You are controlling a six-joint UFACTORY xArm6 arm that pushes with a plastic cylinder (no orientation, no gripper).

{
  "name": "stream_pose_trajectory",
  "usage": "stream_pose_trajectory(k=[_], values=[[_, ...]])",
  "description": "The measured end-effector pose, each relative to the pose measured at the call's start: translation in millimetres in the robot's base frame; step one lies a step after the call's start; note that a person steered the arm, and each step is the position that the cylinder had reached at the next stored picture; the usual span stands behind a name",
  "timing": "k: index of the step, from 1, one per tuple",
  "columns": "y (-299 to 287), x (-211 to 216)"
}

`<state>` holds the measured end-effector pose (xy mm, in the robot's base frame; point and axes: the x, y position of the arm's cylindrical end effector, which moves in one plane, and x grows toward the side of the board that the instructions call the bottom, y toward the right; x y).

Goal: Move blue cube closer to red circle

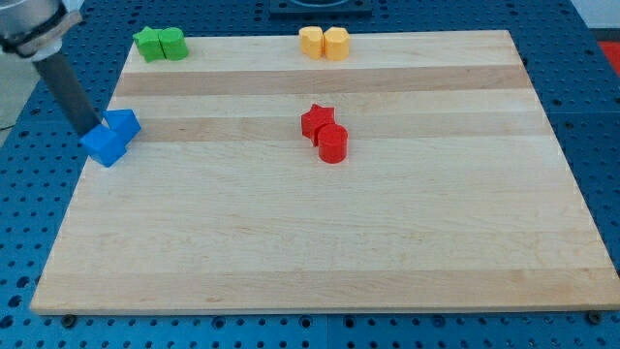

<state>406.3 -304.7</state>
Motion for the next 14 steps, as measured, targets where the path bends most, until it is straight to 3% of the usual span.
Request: stream_pose_trajectory(k=[1,2,3,6,7,8,10,11,12,13,14], values=[[39,12],[116,22],[137,25],[113,23],[57,37],[58,67],[217,73],[160,87],[91,73],[100,34],[156,29]])
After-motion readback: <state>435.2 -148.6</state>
